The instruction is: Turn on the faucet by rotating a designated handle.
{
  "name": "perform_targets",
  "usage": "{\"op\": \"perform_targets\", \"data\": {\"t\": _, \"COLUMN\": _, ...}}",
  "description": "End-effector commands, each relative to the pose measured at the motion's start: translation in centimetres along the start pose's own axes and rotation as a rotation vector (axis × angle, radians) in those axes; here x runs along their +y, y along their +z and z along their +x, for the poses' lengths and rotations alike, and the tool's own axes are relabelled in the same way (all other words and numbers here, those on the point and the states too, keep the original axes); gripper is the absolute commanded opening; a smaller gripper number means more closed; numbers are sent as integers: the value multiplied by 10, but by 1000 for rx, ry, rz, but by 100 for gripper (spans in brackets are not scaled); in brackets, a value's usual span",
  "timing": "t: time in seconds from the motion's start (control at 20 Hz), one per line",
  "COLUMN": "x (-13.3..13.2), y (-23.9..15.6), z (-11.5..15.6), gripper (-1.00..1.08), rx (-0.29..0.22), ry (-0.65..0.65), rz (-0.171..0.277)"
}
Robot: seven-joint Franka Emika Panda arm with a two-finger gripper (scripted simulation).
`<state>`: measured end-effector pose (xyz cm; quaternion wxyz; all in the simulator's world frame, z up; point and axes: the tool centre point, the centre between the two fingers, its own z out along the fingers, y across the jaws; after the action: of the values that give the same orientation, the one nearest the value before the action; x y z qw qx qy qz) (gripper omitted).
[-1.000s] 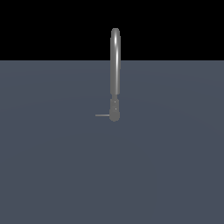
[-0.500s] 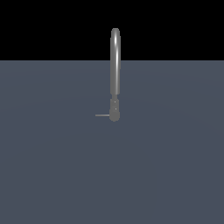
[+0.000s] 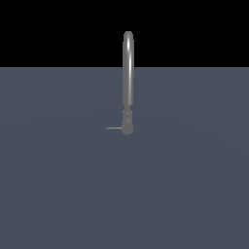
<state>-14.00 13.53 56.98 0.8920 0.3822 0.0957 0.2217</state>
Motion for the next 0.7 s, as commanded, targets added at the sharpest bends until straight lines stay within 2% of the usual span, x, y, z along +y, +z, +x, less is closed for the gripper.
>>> {"op": "perform_targets", "data": {"t": 0.0, "x": -11, "y": -15, "z": 19, "gripper": -100, "rx": 71, "ry": -49, "rz": -66}}
{"op": "perform_targets", "data": {"t": 0.35, "x": -58, "y": -60, "z": 65, "gripper": -100, "rx": 281, "ry": -201, "rz": -213}}
{"op": "perform_targets", "data": {"t": 0.65, "x": -120, "y": -102, "z": 95, "gripper": -100, "rx": 475, "ry": -347, "rz": -297}}
